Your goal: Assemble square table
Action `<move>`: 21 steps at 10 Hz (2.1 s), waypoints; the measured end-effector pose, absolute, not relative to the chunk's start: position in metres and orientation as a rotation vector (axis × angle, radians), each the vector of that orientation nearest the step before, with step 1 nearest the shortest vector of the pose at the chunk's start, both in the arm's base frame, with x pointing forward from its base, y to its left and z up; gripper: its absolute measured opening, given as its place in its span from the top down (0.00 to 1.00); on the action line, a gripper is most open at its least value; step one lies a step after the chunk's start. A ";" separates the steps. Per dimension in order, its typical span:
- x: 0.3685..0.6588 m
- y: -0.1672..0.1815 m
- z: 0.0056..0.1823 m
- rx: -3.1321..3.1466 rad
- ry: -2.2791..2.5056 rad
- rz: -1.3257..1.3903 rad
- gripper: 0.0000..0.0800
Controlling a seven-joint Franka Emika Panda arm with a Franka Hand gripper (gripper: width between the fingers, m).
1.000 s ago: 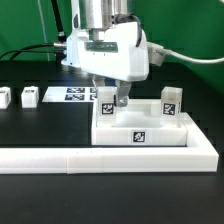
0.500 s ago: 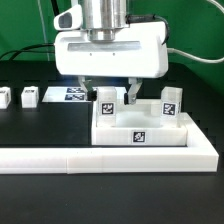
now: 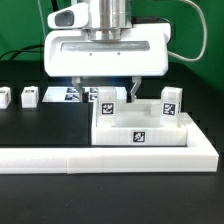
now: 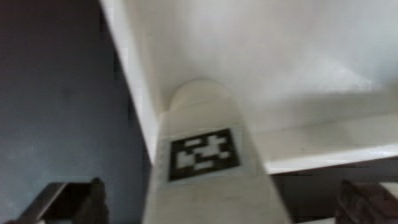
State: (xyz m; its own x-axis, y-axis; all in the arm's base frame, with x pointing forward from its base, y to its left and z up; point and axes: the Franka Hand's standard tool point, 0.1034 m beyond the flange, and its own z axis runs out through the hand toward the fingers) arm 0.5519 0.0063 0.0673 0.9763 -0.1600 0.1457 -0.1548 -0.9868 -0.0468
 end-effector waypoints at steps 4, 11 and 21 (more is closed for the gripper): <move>0.554 0.005 0.069 -3.110 0.099 -0.245 0.35; 0.553 -0.001 0.069 -3.037 0.598 -0.264 0.64; 0.546 -0.008 0.078 -3.004 0.775 -0.239 0.20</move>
Offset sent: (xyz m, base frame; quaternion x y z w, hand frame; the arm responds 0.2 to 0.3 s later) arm 0.0000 0.0000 0.0000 0.0000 0.0000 0.0000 1.0000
